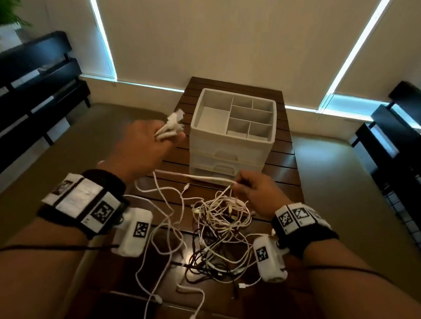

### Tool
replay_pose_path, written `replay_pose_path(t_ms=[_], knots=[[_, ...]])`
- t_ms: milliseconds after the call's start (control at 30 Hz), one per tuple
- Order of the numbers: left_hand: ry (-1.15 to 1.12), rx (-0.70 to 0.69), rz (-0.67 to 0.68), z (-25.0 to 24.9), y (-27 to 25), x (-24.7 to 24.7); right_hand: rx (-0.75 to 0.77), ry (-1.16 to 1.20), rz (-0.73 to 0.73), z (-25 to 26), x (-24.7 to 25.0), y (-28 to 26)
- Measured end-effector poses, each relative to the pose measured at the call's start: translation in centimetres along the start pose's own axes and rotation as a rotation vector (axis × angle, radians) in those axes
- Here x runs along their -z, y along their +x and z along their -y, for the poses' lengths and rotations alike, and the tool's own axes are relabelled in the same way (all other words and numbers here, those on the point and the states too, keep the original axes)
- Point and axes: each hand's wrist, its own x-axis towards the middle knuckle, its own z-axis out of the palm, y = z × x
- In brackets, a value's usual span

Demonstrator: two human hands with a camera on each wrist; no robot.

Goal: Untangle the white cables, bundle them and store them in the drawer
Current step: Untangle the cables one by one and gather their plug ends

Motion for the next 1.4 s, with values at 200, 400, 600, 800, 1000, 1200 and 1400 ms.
replay_pose_path(t_ms=[200, 400, 600, 800, 1000, 1200, 1400], knots=[[-0.038, -0.045, 0.144, -1.9, -0.6, -4.4, 0.270, -0.038, -0.107, 8.1, 1.5, 1.7], [-0.248, 0.174, -0.149, -1.3, 0.1, -0.2, 0.042, 0.146, 0.139, 3.8, 0.0, 1.6], [0.348, 0.130, -0.221, 1.3, 0.8, 2.1, -0.014, -0.072, 0.193, 1.4, -1.4, 1.3], [0.162, 0.048, 0.137, -2.5, -1.1, -4.5, 0.180, -0.154, 0.105, 6.8, -0.1, 3.1], [0.017, 0.154, -0.096, -1.8, 0.8, -0.4, 0.020, 0.054, 0.174, 3.1, 0.2, 3.1], [0.362, 0.158, -0.264, -0.5, 1.8, 4.3, 0.010, -0.033, 0.006, 2.0, 0.1, 3.2], [0.137, -0.006, 0.034, -3.5, 0.3, -1.8, 0.347, -0.150, -0.091, 9.1, 1.8, 3.9]])
